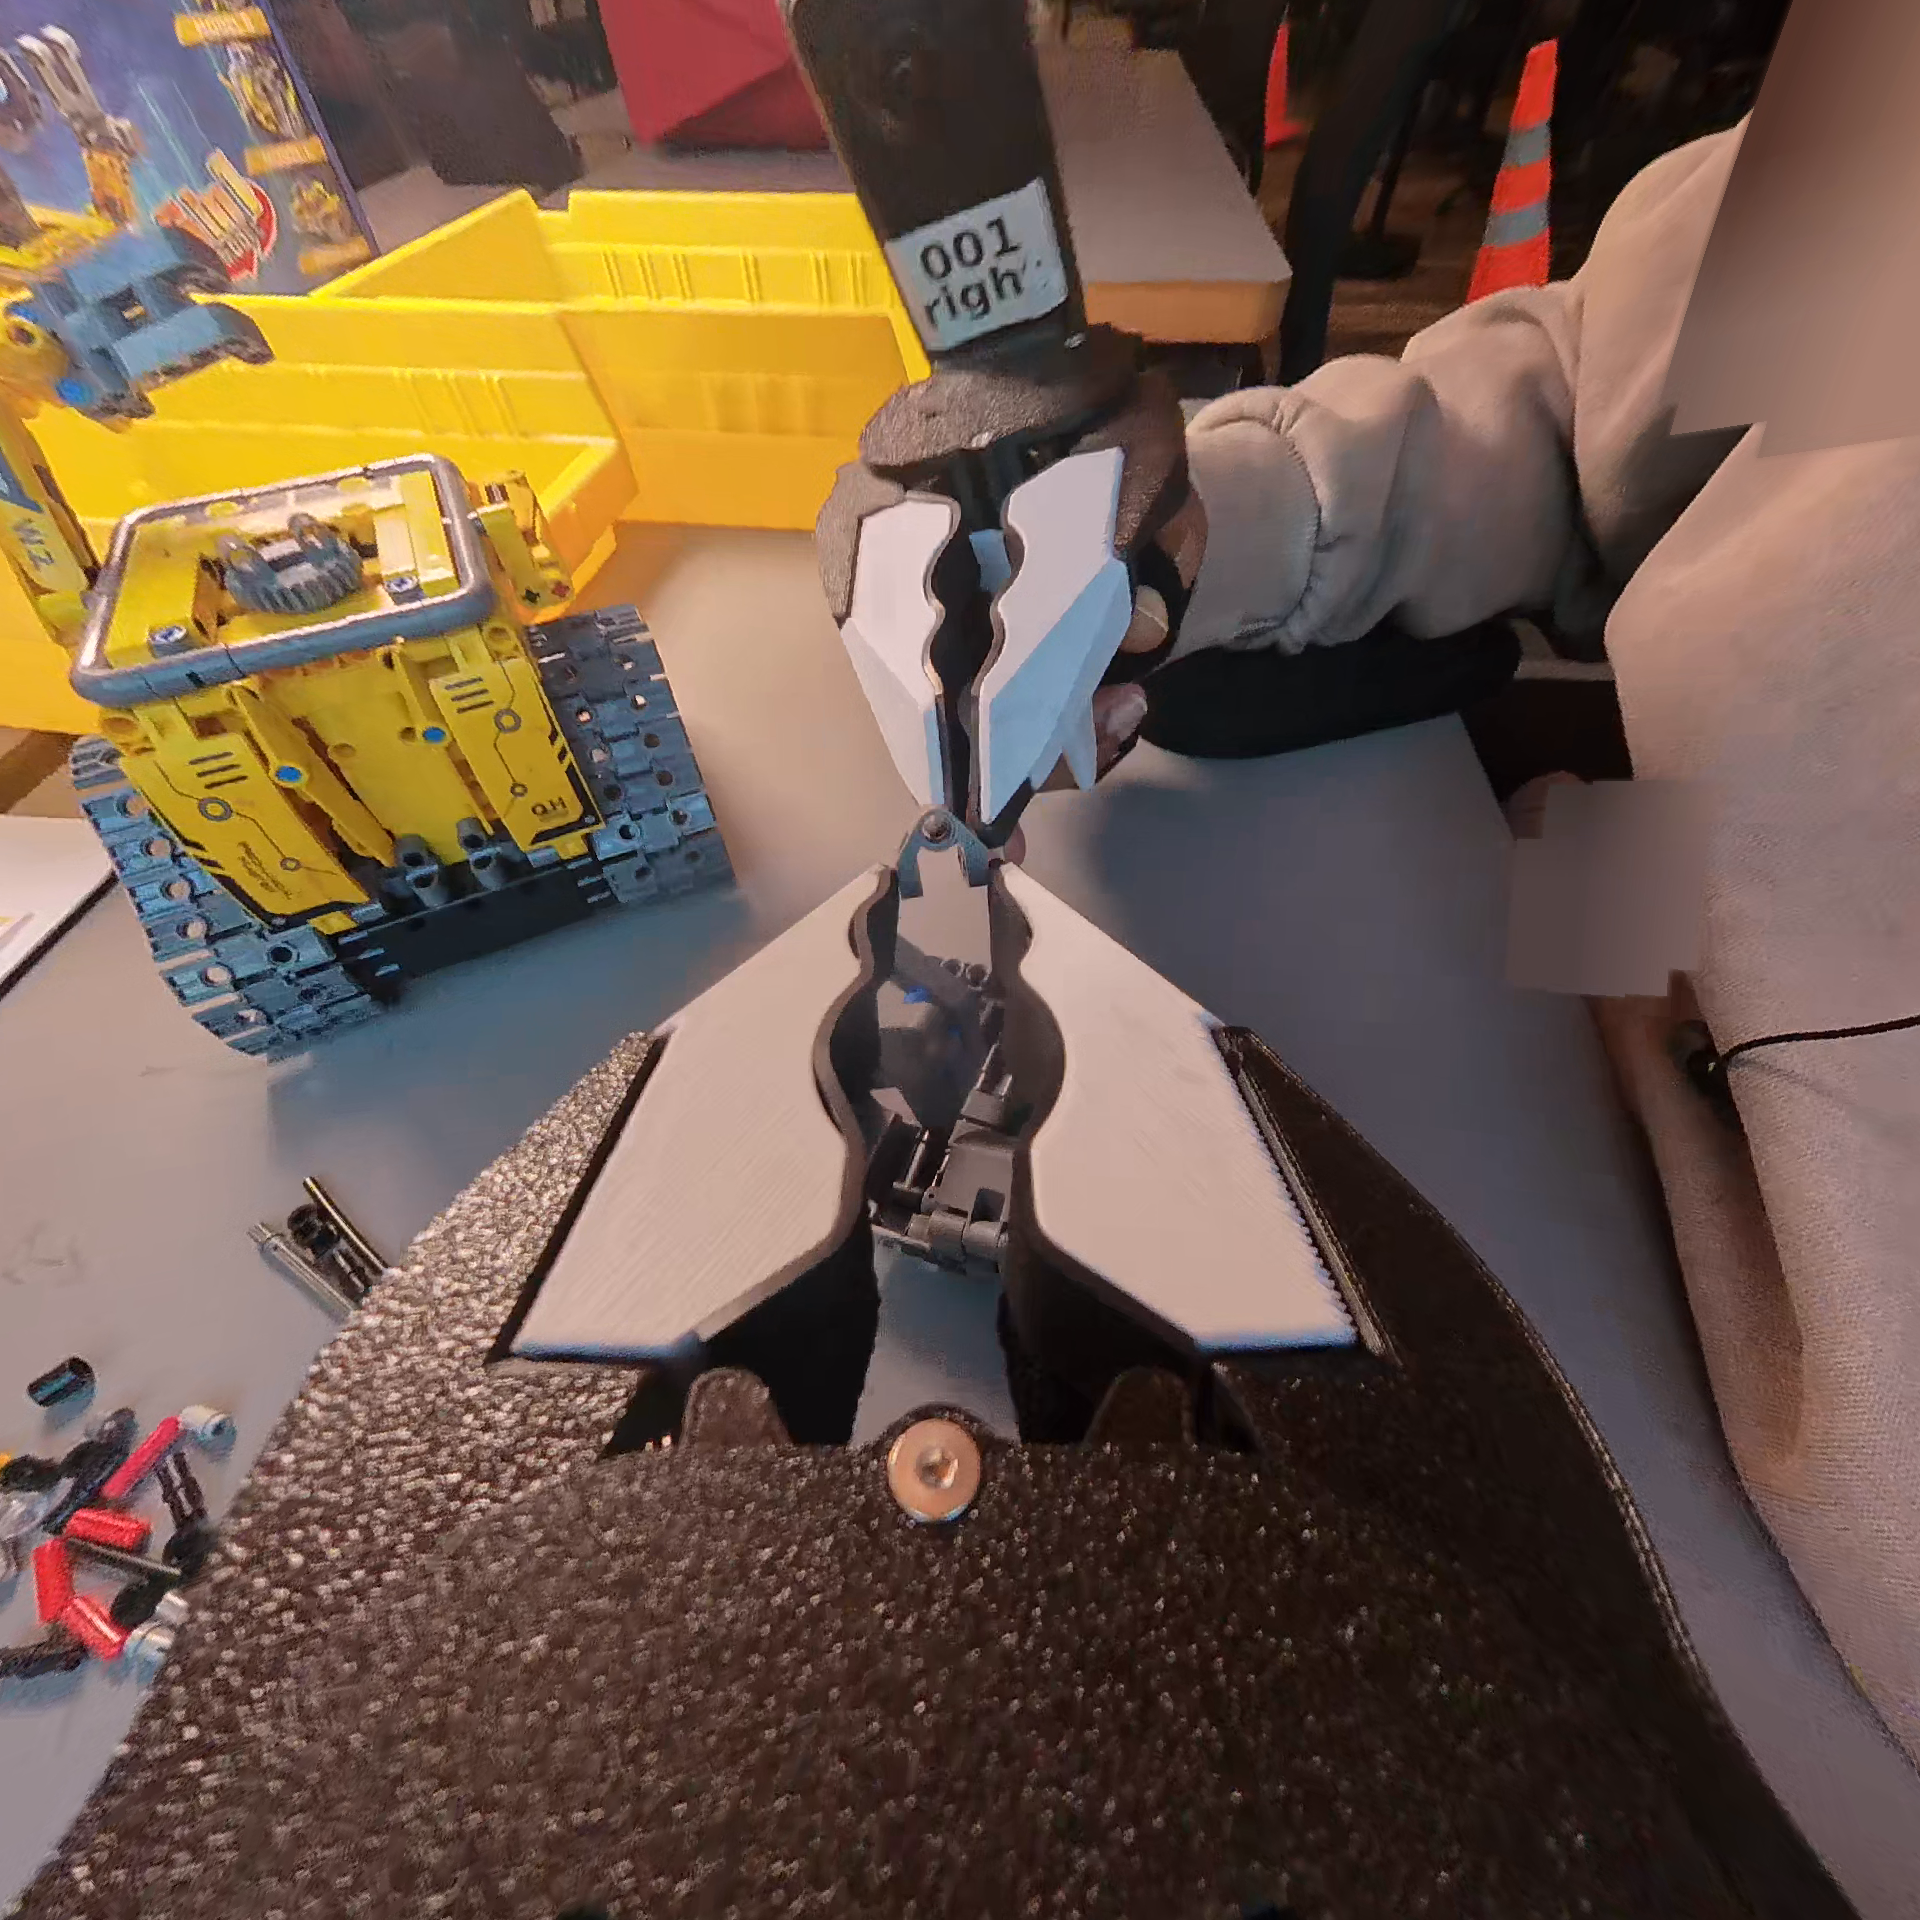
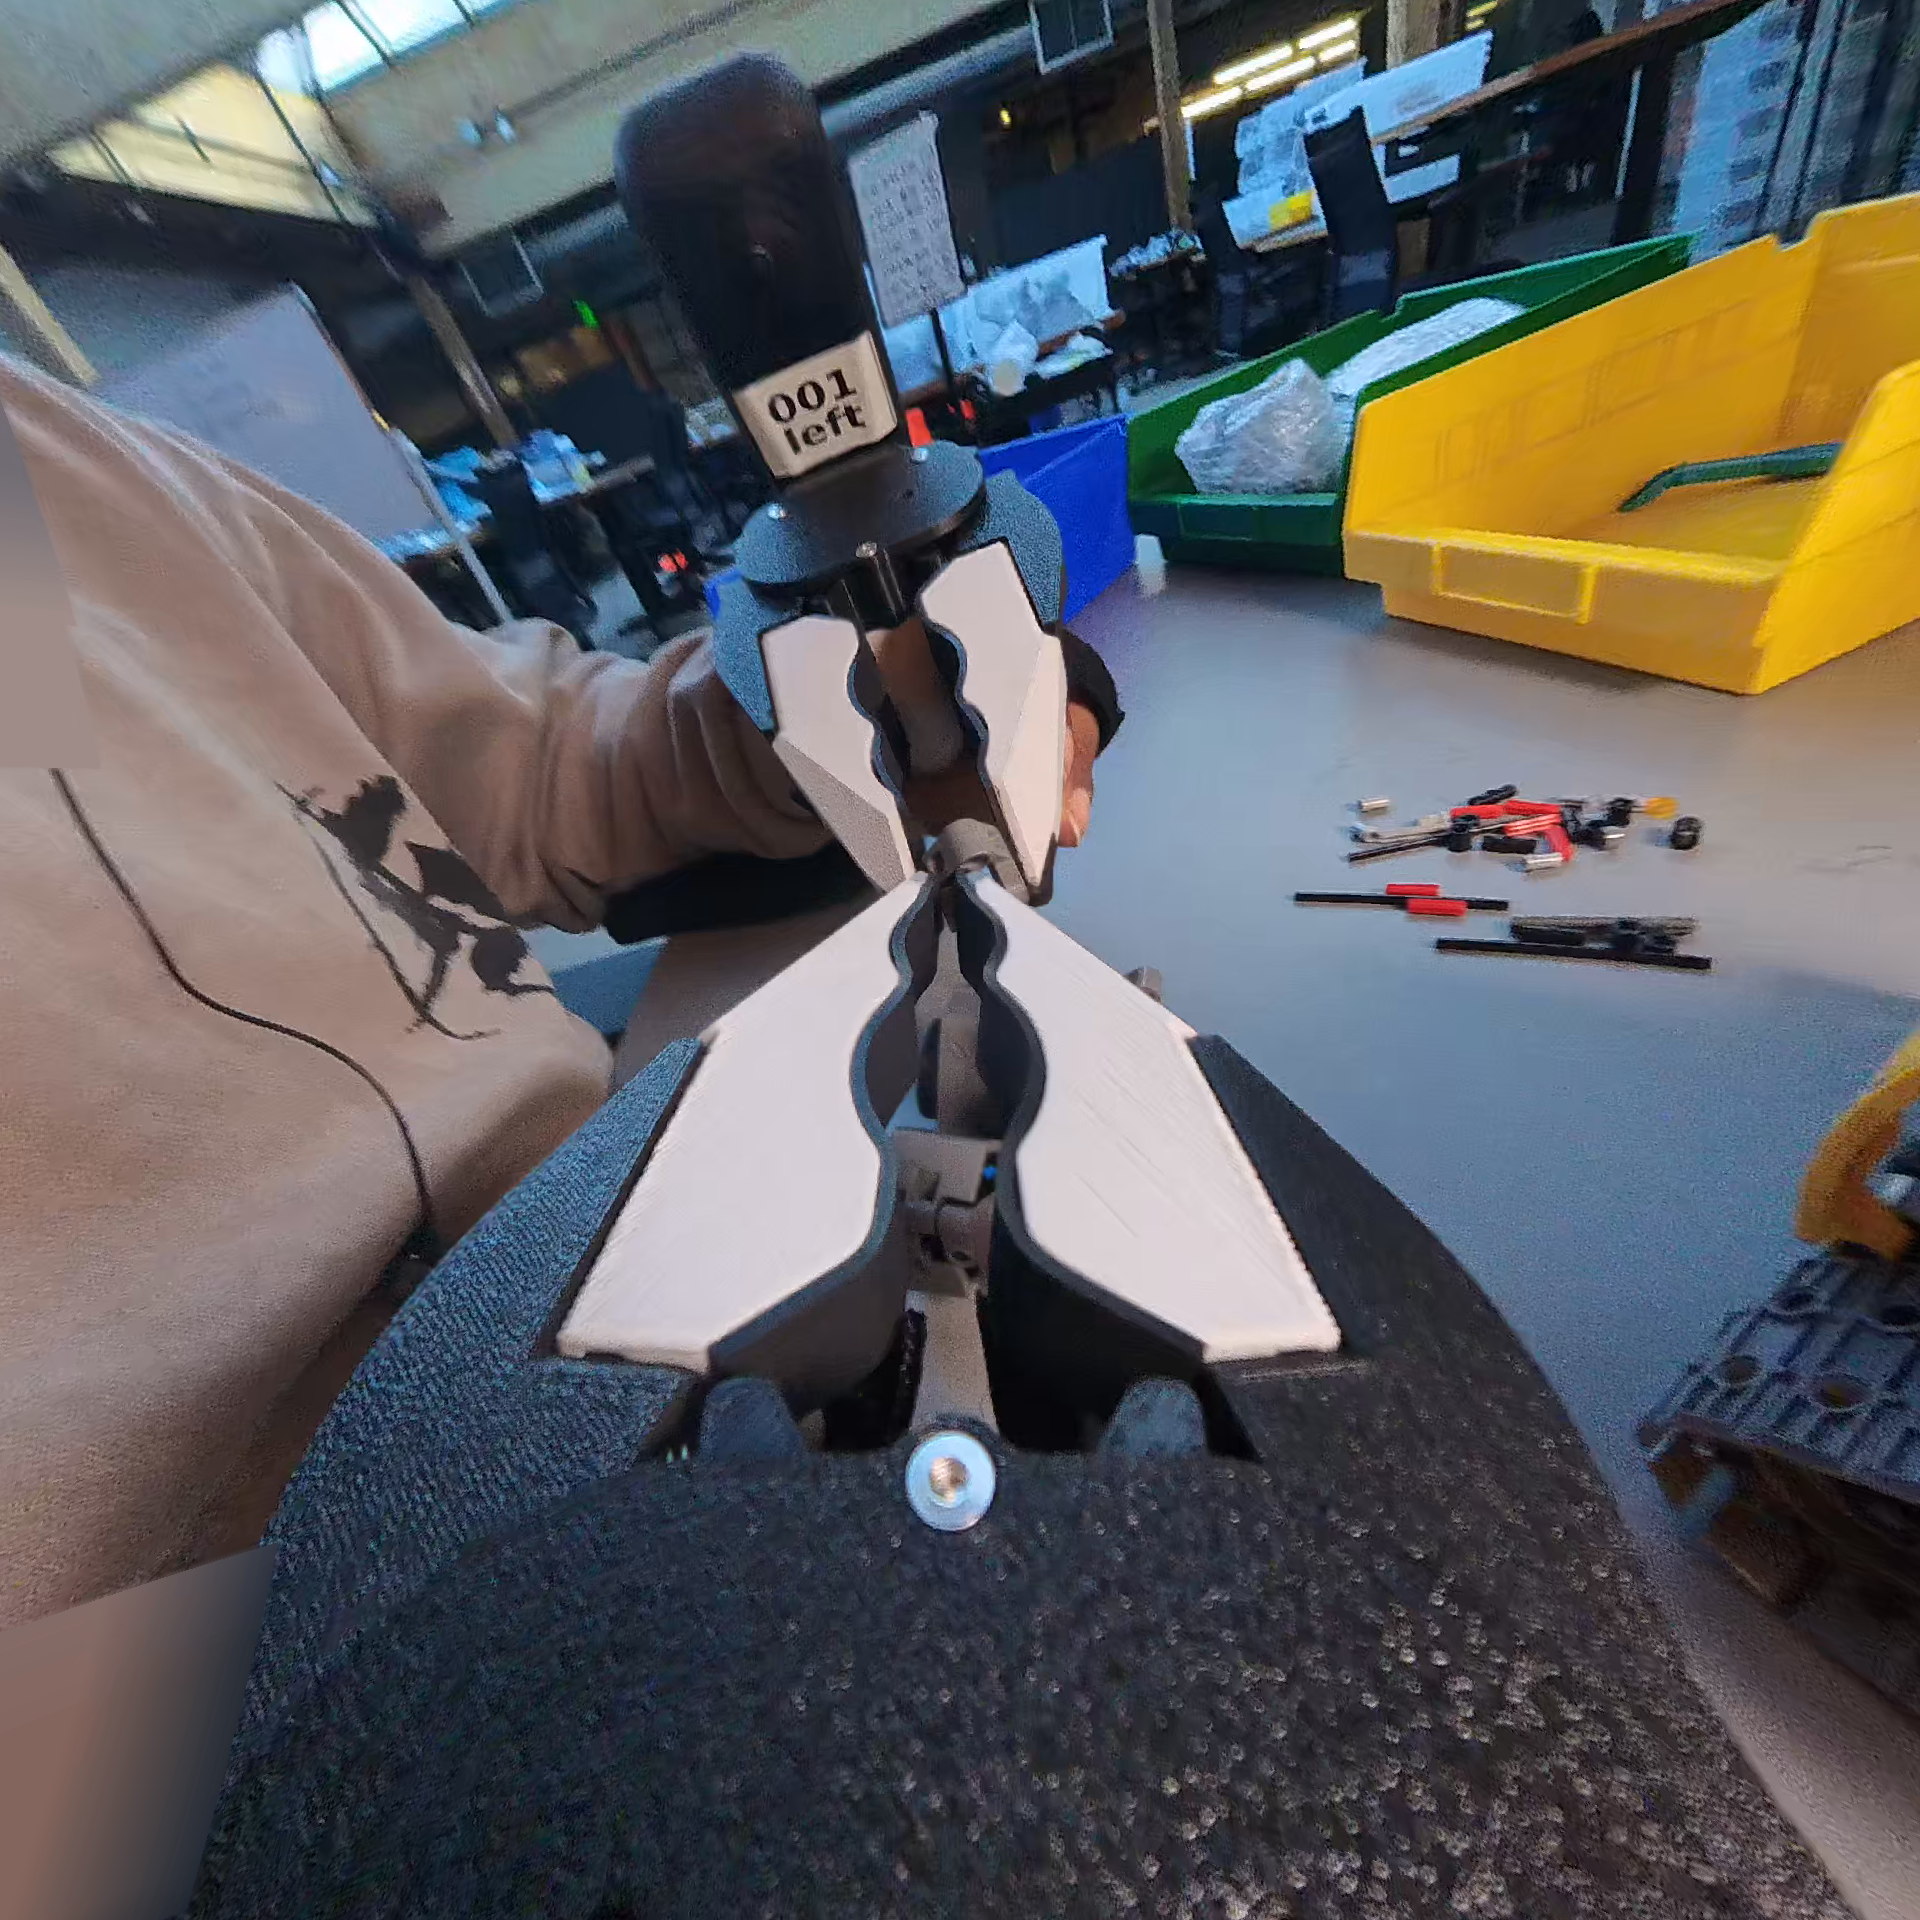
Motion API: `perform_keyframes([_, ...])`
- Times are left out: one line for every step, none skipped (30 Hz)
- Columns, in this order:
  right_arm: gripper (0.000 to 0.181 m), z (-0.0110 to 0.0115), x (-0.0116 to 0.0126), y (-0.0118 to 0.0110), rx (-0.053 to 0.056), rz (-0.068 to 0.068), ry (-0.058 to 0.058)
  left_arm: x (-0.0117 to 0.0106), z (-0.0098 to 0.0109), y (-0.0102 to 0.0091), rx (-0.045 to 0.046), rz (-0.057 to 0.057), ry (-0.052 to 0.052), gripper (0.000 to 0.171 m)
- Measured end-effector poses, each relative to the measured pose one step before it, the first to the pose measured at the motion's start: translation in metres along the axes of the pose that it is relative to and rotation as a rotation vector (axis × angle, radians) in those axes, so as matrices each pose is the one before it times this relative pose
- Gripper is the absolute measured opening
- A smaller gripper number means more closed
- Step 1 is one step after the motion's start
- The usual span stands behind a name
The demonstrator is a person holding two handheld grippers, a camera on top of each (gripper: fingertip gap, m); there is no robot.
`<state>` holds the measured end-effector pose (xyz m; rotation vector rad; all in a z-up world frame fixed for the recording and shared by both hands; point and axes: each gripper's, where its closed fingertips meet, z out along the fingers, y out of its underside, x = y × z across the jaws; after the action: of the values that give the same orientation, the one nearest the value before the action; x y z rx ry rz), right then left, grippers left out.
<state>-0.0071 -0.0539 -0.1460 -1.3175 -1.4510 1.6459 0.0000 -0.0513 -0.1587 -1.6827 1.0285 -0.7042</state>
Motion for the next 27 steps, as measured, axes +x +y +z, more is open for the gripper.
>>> perform_keyframes([0.003, -0.00105, -0.0023, -0.00246, 0.0225, 0.0498, -0.0335, 0.00153, -0.00083, -0.00287, 0.01885, -0.0002, 0.0077, 0.016])
perform_keyframes([0.002, -0.00066, -0.00154, -0.00225, 0.023, 0.0448, -0.0267, 0.00123, -0.0008, -0.00246, 0.01859, 0.0022, 0.0054, 0.016])
perform_keyframes([0.002, -0.00044, -0.00079, -0.00157, 0.0199, 0.0326, -0.0177, 0.00013, -0.00074, -0.00164, 0.01466, 0.0044, -0.0032, 0.016])
perform_keyframes([0.002, -0.00001, -0.00105, 0.00005, 0.0059, 0.0216, -0.0166, 0.00073, -0.00049, -0.00062, 0.0062, 0.0054, 0.001, 0.015])
perform_keyframes([0.002, -0.00011, -0.00075, -0.00011, 0.0041, 0.011, -0.0107, 0.00078, -0.00031, 0.00004, 0.00103, 0.006, 0.0013, 0.015])
perform_keyframes([0.002, -0.0002, -0.0014, -0.00104, 0.0079, 0.01, -0.0131, -0.00048, -0.0005, -0.00046, 0.00475, 0.0052, -0.0066, 0.012])
perform_keyframes([0.002, -0.00045, -0.00202, -0.00172, 0.0097, 0.0132, -0.0165, -0.00152, -0.00083, -0.0008, 0.00741, 0.0058, -0.0126, 0.005])
perform_keyframes([0.002, -0.00066, -0.00106, -0.00291, 0.017, 0.0099, -0.0094, -0.00145, -0.0012, -0.00082, 0.00835, 0.0063, -0.0101, 0.005])
perform_keyframes([0.002, -0.00076, -0.00036, -0.00233, 0.0134, 0.0087, -0.005, 0.00067, -0.0011, -0.00145, 0.01247, 0.0002, 0.0045, 0.016])
perform_keyframes([0.002, -0.0006, -0.00001, -0.00085, 0.005, 0.0069, -0.0032, 0.00179, -0.00107, -0.0026, 0.01935, -0.0128, 0.0131, 0.028])
perform_keyframes([0.002, -0.00027, 0.00015, -0.00018, 0.0027, 0.0081, -0.0033, 0.00082, -0.00066, -0.00225, 0.0164, -0.0206, 0.0104, 0.036])
perform_keyframes([0.002, 0.00014, -0.00068, 0.00003, 0.003, 0.014, -0.0093, -0.00029, -0.00029, -0.00078, 0.00768, -0.019, 0.0045, 0.043])
perform_keyframes([0.002, 0.00032, -0.00105, -0.00044, 0.0074, 0.0191, -0.0128, -0.00087, 0.00007, 0.00009, 0.00076, -0.0119, 0.0015, 0.046])
perform_keyframes([0.002, 0.00059, -0.00051, -0.00075, 0.0086, 0.0198, -0.0102, 0.00006, 0.00032, 0.00018, 0.00051, -0.0001, 0.002, 0.045])
perform_keyframes([0.002, 0.001, 0.00014, 0.00052, 0.0007, 0.0182, -0.0061, 0.00105, 0.00054, -0.00039, 0.00313, 0.0086, 0.0035, 0.043])
perform_keyframes([0.002, 0.00119, 0.00122, 0.00216, -0.0095, 0.0136, 0.0016, 0.00209, 0.00109, -0.00025, 0.00195, 0.0108, 0.0066, 0.041])
perform_keyframes([0.002, 0.00139, 0.00282, 0.00323, -0.0157, 0.0007, 0.0144, 0.00144, 0.0015, 0.00079, -0.00543, 0.0086, 0.0026, 0.036])
perform_keyframes([0.002, 0.00112, 0.00338, 0.00382, -0.0192, -0.0062, 0.0206, 0.00026, 0.00179, 0.00271, -0.01741, 0.0071, -0.004, 0.03])
perform_keyframes([0.002, 0.00078, 0.00261, 0.00355, -0.0194, -0.0053, 0.015, -0.00109, 0.00151, 0.00358, -0.0211, 0.0043, -0.0102, 0.023])
perform_keyframes([0.001, 0.00013, 0.00168, 0.00141, -0.0073, -0.0016, 0.0111, -0.00285, 0.00031, 0.0029, -0.01586, 0.0007, -0.0168, 0.017])
perform_keyframes([0.0, -0.0004, 0.00255, -0.00044, 0.0032, 0.0011, 0.0166, -0.00158, -0.00057, 0.00182, -0.00895, -0.0125, -0.0005, 0.017])
perform_keyframes([0.0, -0.00139, 0.00137, -0.00351, 0.0207, 0.0004, 0.009, 0.00002, -0.0007, 0.00145, -0.00772, -0.0246, 0.0136, 0.017])
perform_keyframes([0.0, -0.00235, -0.00076, -0.00542, 0.0273, -0.0017, -0.0034, 0.00047, -0.00078, 0.0006, 0.00032, -0.0264, 0.0162, 0.017])
perform_keyframes([0.003, -0.00272, -0.00102, -0.00608, 0.025, -0.008, -0.0006, -0.00002, -0.00116, -0.00076, 0.01422, -0.026, 0.0119, 0.017])
perform_keyframes([0.012, -0.00271, 0.00049, -0.00543, 0.0173, -0.0244, 0.0139, 0.00065, -0.00162, -0.00166, 0.02272, -0.0346, 0.022, 0.017])
perform_keyframes([0.018, -0.0026, 0.00047, -0.00405, 0.0081, -0.0438, 0.0206, 0.00056, -0.00216, -0.00298, 0.03029, -0.0446, 0.0265, 0.017])
perform_keyframes([0.021, -0.00237, 0.00058, -0.00323, 0.0036, -0.058, 0.0272, -0.00055, -0.00292, -0.00451, 0.0394, -0.0445, 0.0223, 0.016])
